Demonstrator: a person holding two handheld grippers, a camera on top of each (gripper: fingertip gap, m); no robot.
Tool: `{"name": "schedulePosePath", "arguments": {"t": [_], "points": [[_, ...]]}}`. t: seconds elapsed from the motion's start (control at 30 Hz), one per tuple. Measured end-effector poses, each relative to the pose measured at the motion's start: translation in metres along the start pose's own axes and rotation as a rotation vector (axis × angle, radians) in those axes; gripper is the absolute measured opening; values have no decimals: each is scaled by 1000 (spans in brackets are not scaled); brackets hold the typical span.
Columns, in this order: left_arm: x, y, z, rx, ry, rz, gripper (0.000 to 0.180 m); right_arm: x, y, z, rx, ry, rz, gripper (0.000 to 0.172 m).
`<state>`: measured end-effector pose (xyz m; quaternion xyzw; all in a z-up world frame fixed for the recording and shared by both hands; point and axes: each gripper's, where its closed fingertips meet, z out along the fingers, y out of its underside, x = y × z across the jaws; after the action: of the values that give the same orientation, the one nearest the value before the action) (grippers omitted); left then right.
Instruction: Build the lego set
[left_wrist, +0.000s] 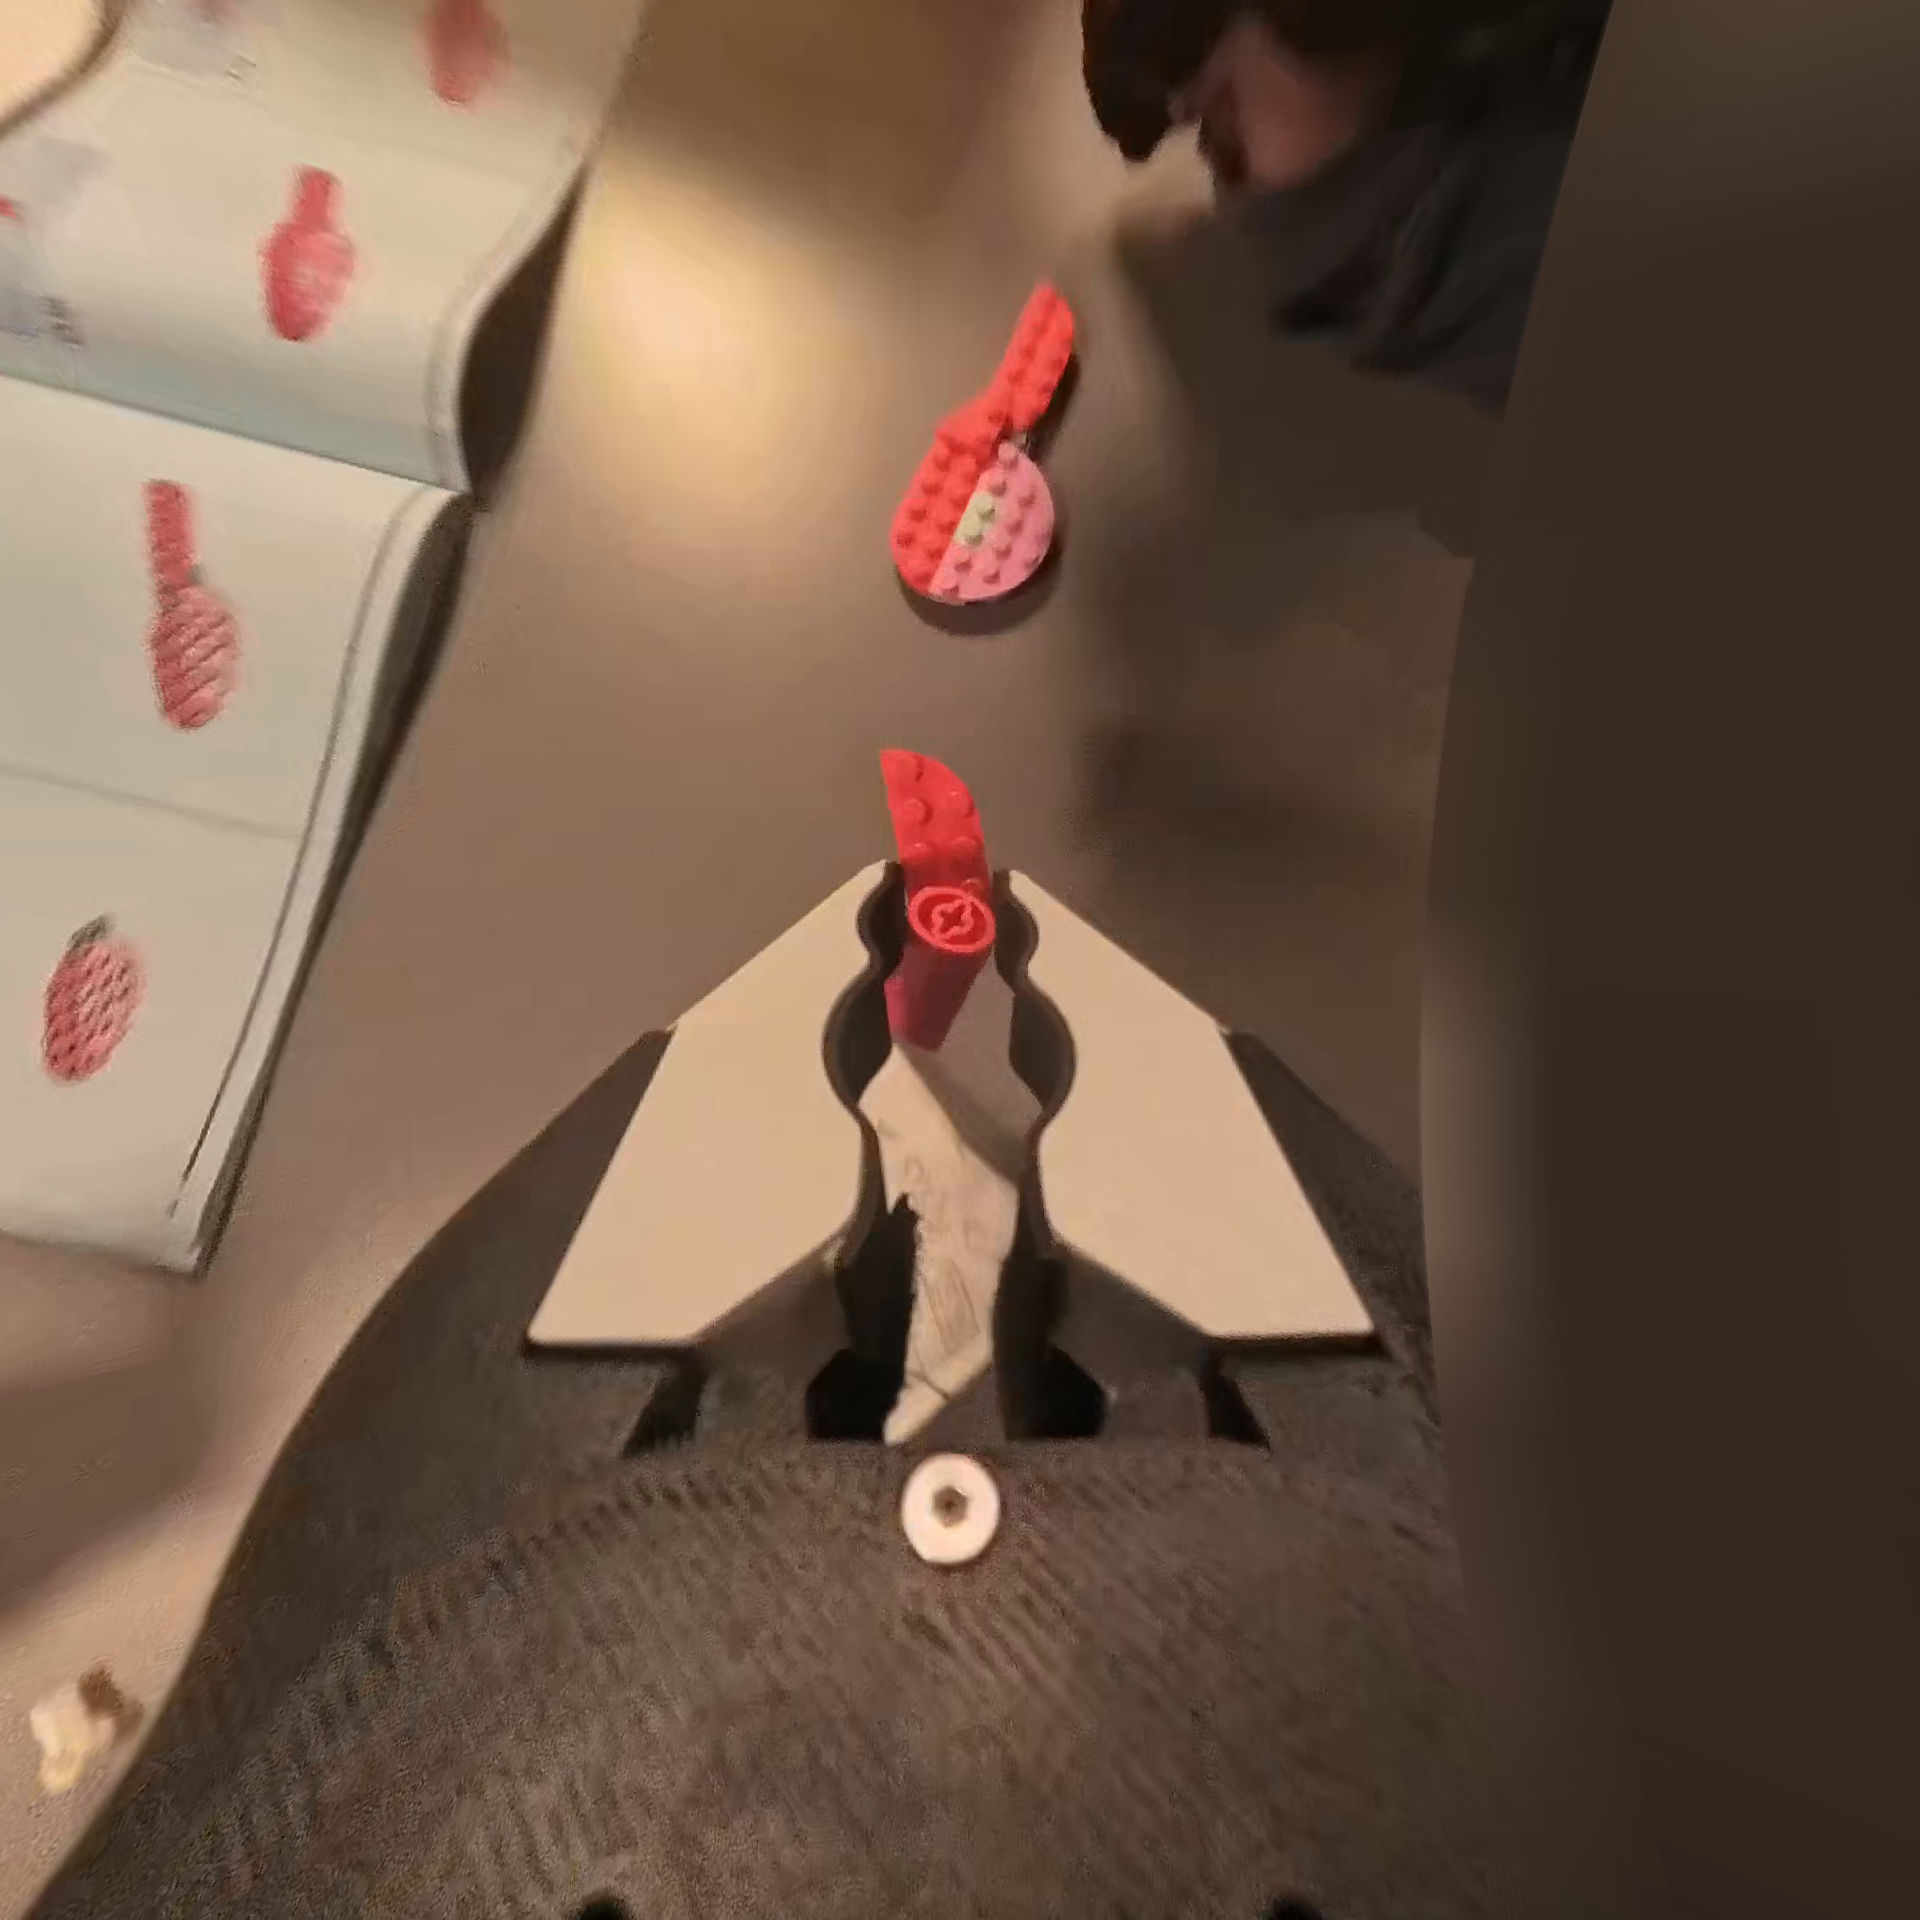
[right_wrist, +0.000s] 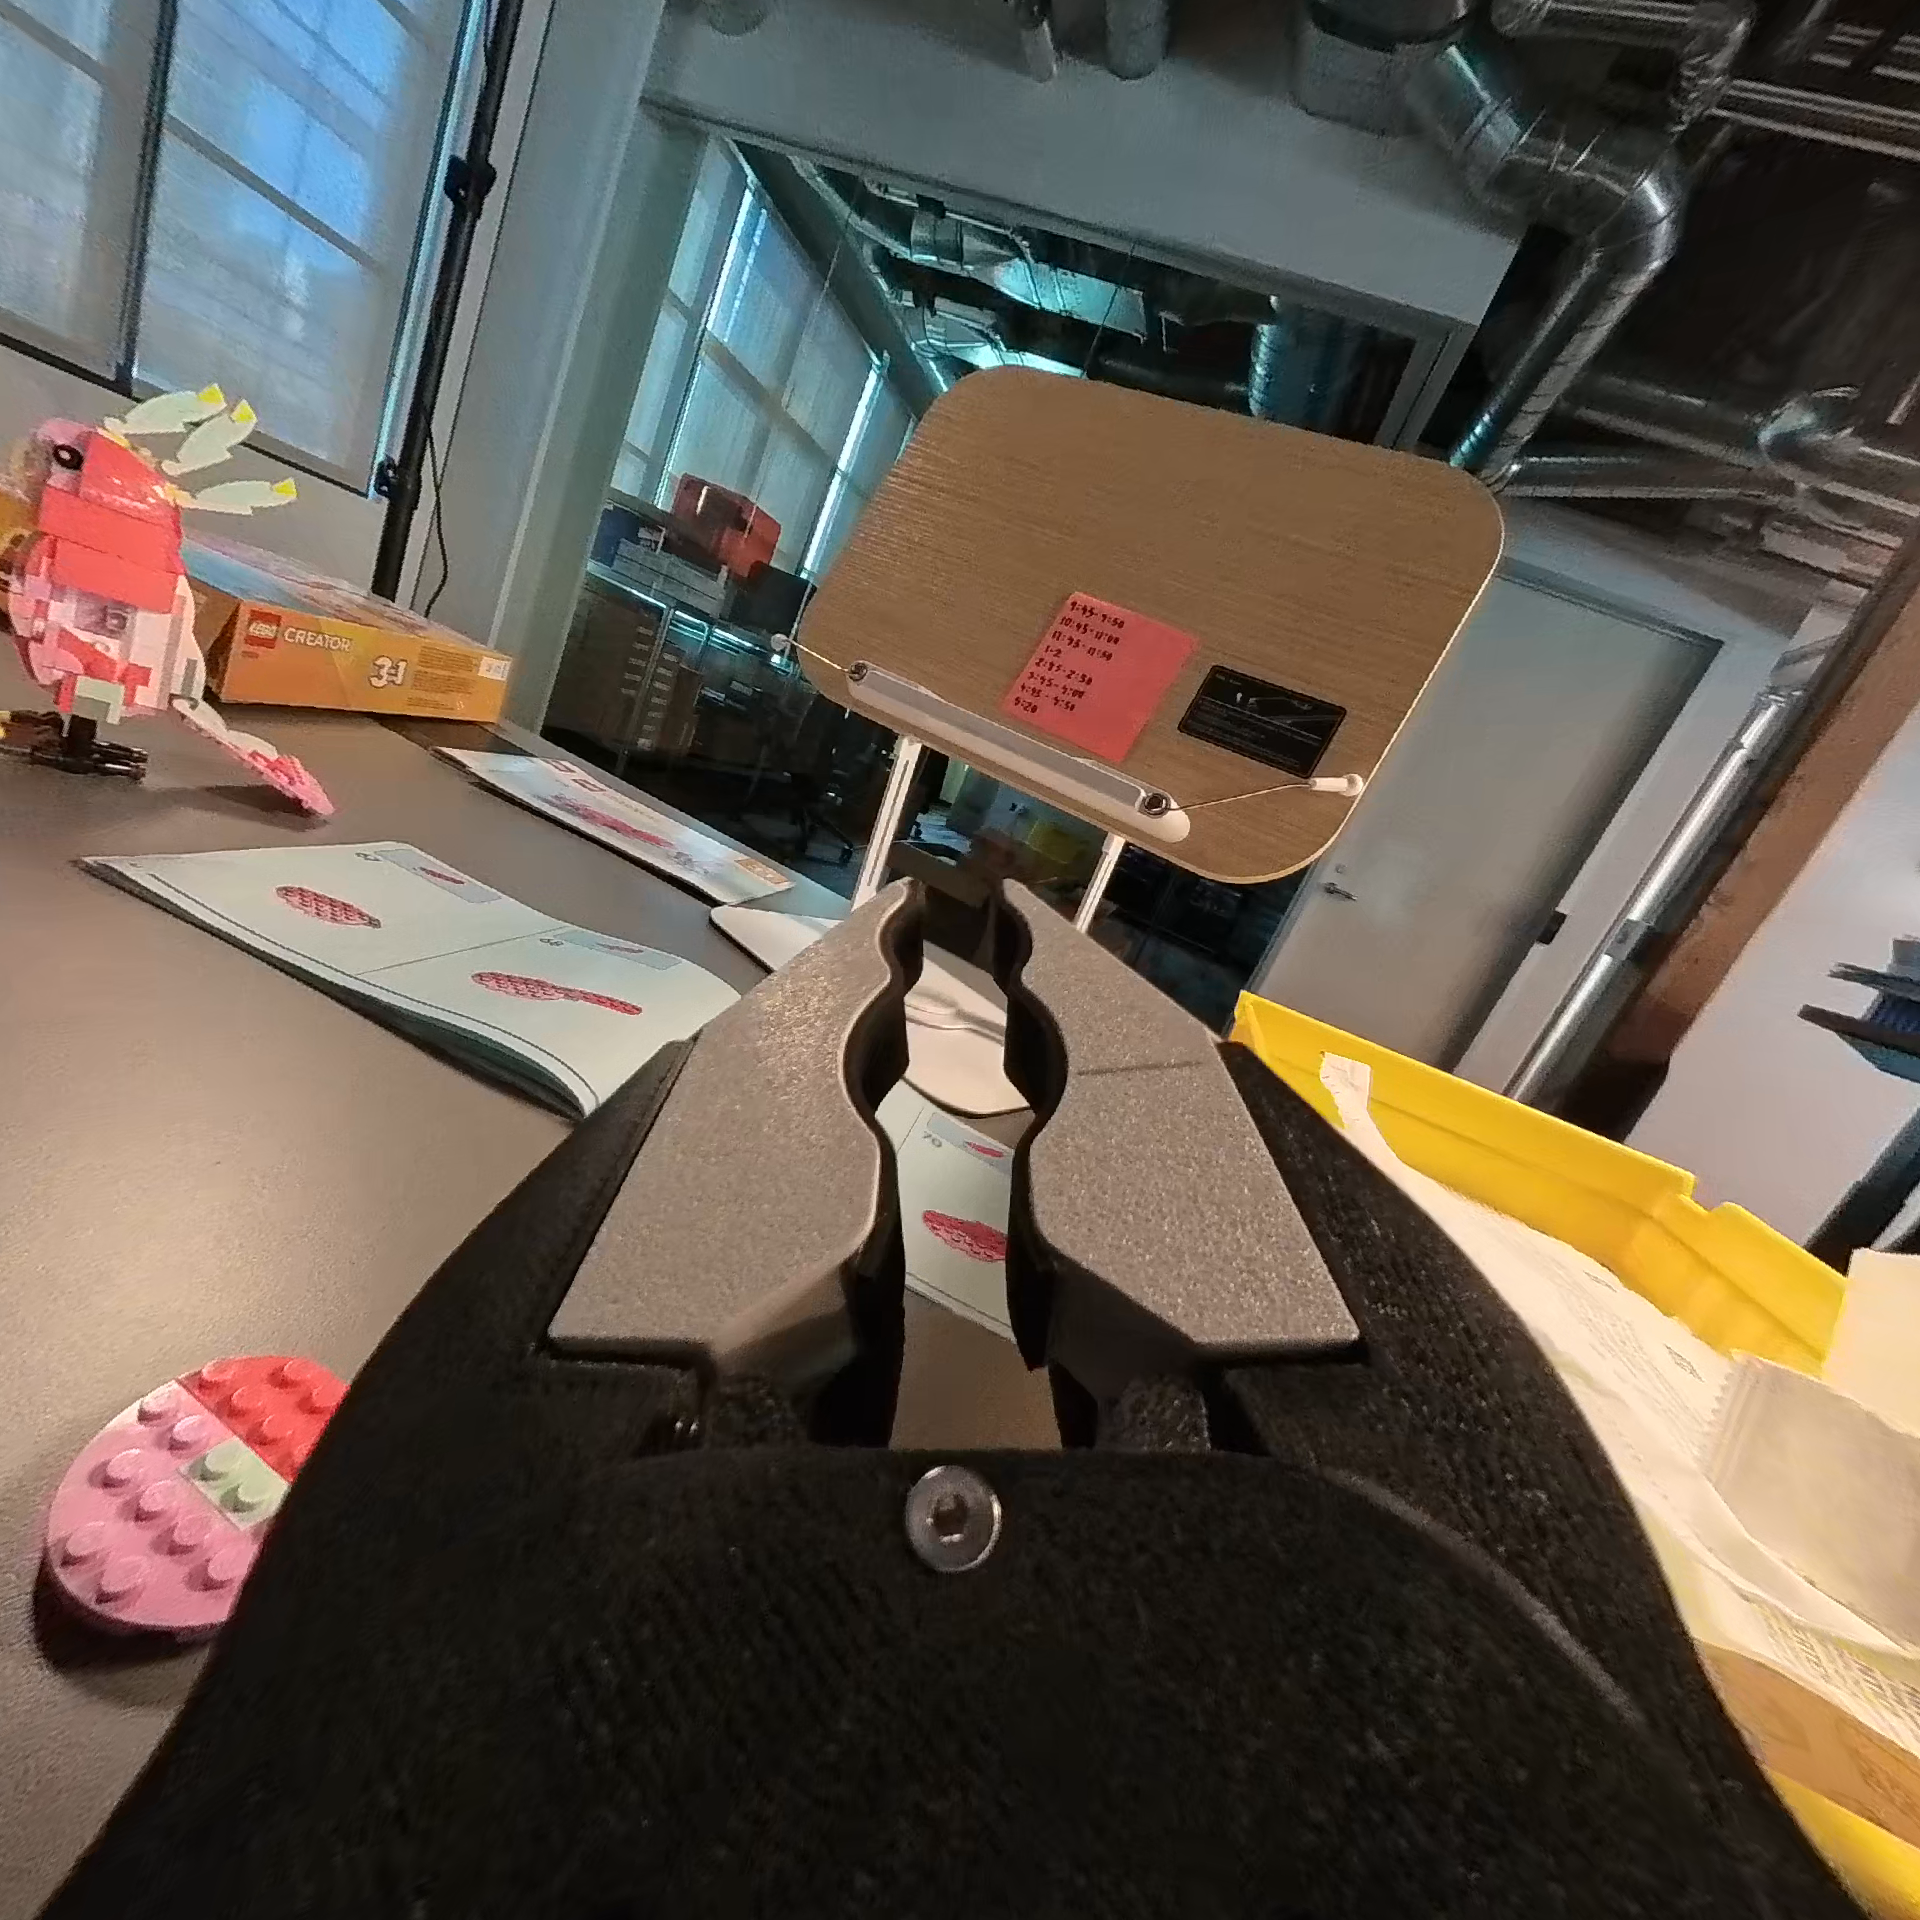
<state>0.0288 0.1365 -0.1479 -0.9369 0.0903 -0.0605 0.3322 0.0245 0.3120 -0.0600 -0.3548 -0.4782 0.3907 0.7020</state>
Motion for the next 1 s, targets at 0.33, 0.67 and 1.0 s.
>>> {"name": "schedulePosePath", "arguments": {"t": [0.33,0.67,1.0], "points": [[-23,11,51,-134,-21,117,59,-6,2,2,-13,-36,-13,11],[-15,7,42,-72,-78,151,42,-2,4,2,-20,-35,-8,11],[-12,23,35,-97,-69,45,43,-2,3,3,-17,-39,0,11]]}}
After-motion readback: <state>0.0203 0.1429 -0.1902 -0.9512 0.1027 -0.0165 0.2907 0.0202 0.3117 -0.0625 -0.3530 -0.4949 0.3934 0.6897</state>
